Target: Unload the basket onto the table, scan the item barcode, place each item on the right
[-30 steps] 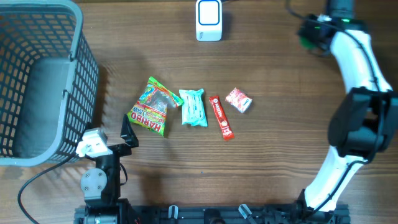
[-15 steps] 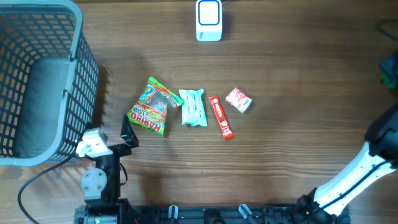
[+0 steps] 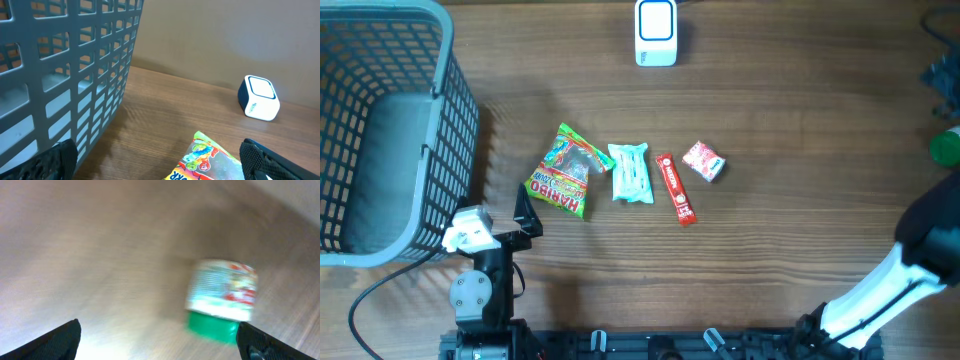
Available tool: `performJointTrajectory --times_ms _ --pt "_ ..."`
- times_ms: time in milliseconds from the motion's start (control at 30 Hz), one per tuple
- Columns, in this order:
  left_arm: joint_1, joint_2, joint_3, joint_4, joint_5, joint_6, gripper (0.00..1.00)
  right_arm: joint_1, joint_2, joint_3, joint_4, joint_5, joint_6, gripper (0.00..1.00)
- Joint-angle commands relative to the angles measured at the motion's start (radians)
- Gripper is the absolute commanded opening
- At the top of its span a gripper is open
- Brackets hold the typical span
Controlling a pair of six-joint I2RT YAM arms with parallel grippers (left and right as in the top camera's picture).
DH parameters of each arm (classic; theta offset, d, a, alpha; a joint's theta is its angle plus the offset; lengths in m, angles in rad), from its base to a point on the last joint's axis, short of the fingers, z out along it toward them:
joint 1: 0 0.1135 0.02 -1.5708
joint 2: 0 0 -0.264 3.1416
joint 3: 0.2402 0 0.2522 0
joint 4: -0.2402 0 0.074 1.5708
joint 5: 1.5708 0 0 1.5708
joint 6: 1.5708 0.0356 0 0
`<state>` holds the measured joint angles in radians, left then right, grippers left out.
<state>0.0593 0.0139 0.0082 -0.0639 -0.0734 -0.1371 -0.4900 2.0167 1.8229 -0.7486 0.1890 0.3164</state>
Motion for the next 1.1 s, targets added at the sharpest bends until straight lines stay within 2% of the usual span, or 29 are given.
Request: performJointTrajectory --times_ms 0,33,133,200,367,467,733,967,1067 --pt "0.002 -0.008 -0.003 -0.001 -0.009 -0.002 1.0 0.153 -0.191 0.038 -0.079 -0.202 0.056 1.0" --pt "0.002 -0.008 -0.003 -0.001 -0.01 -0.002 1.0 0.219 -0.214 0.038 -0.134 -0.229 0.09 1.0" --pt "0.002 -0.008 -0.003 -0.001 -0.01 -0.002 1.0 0.356 -0.218 0.029 -0.354 -0.256 0.398 1.0" --pt "0.002 -0.008 -0.003 -0.001 -0.01 -0.002 1.0 0.445 -0.207 -0.006 -0.454 -0.305 0.517 1.0" --pt "0.002 -0.008 -0.003 -0.001 -0.01 -0.002 1.0 0.719 -0.163 -0.195 -0.38 -0.26 0.517 1.0" --pt "0.002 -0.008 -0.003 -0.001 -0.01 -0.002 1.0 0.828 -0.097 -0.283 -0.304 -0.254 0.561 1.0" --pt "0.002 -0.008 -0.003 -0.001 -0.01 -0.002 1.0 0.867 0.126 -0.286 -0.278 -0.23 0.546 1.0" --pt "0.002 -0.008 -0.003 -0.001 -0.01 -0.002 1.0 0.867 0.177 -0.304 -0.217 -0.146 0.519 1.0" --pt "0.002 -0.008 -0.003 -0.001 -0.01 -0.002 1.0 0.867 0.177 -0.305 -0.218 -0.088 0.508 0.92"
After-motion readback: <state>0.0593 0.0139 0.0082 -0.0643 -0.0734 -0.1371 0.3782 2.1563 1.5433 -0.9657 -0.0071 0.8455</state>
